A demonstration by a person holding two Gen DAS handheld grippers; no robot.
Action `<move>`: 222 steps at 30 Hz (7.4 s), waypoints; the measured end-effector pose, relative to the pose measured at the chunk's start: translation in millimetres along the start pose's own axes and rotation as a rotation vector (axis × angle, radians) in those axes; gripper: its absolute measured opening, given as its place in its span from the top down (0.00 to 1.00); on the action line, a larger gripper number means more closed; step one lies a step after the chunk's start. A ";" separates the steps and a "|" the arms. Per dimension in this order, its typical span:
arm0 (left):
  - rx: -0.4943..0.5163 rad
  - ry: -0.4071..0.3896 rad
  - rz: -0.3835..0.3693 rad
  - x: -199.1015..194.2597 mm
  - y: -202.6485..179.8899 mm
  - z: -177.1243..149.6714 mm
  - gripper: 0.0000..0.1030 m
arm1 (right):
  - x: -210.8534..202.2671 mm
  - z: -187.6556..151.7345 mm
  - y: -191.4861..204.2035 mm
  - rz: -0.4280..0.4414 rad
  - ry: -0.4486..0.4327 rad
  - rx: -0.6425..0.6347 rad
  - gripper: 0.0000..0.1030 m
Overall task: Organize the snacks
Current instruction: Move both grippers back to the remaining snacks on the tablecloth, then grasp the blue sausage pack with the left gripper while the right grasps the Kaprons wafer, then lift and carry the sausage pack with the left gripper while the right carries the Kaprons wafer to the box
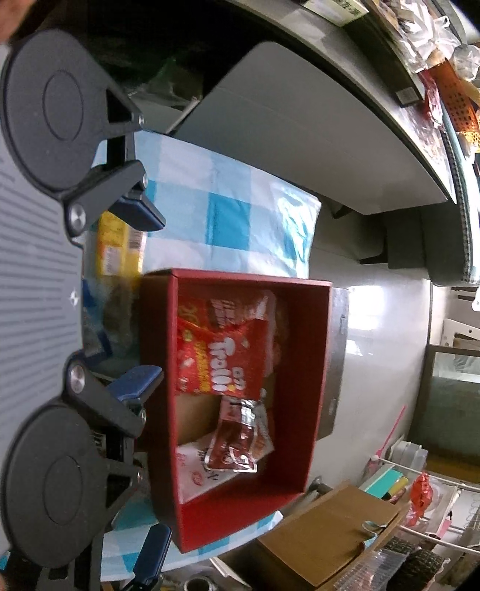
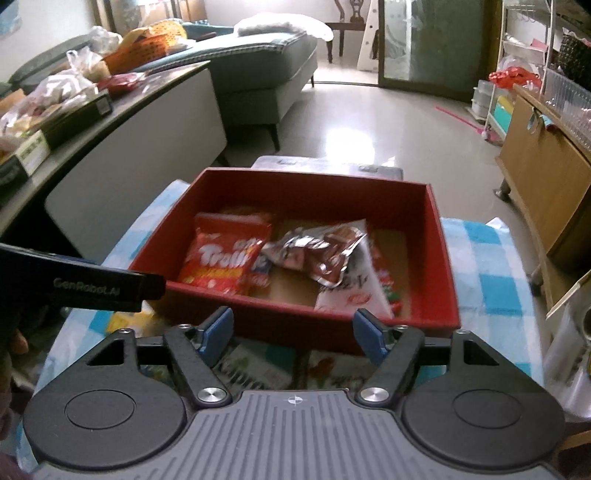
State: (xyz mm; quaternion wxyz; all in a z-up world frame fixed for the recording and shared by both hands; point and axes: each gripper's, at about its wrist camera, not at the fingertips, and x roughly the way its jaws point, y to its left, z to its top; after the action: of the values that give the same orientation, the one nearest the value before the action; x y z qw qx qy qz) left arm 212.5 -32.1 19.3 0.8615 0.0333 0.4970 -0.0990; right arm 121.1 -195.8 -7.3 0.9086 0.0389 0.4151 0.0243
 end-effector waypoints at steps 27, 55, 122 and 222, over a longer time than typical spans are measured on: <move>-0.061 0.202 -0.069 27.3 2.1 -57.8 0.28 | -5.2 -37.7 12.0 0.020 0.083 0.025 0.19; 0.087 0.183 -0.002 15.2 -12.6 -110.1 0.36 | 1.1 -41.1 -10.7 0.034 0.130 0.039 0.17; 0.127 0.227 0.011 18.5 37.7 -131.3 0.03 | 45.9 -84.8 38.7 -0.016 0.212 -0.105 0.00; 0.119 0.169 -0.010 -16.4 8.8 -167.4 0.39 | 6.8 -119.4 32.5 -0.051 0.250 -0.060 0.17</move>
State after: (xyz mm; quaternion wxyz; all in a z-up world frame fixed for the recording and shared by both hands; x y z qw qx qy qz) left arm 64.0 4.9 -51.2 0.8124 0.0903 0.5612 -0.1298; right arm 35.0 -156.9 -87.4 0.8509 -0.0022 0.5251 0.0181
